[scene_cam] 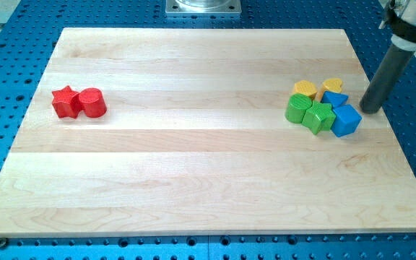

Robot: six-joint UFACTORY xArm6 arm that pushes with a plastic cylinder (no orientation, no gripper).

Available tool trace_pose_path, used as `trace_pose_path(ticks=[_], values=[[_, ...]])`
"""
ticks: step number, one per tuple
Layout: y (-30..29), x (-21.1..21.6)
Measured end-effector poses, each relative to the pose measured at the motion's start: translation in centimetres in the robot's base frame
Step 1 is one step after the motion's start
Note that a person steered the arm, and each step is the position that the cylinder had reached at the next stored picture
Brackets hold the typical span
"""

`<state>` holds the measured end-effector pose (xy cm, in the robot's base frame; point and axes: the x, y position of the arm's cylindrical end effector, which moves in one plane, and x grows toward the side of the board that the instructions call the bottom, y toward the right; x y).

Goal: Place the cube into the green blocks

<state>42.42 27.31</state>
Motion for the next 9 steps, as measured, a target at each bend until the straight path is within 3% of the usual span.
trace_pose_path(ticks=[1,2,3,5,7,8,9], values=[[-2.1,3.2],[-4.5,2.4],[-11.6,2.0],[-19.9,7.3],[-8.2,11.5],[-16.6,15.0],[-23.3,8.8]])
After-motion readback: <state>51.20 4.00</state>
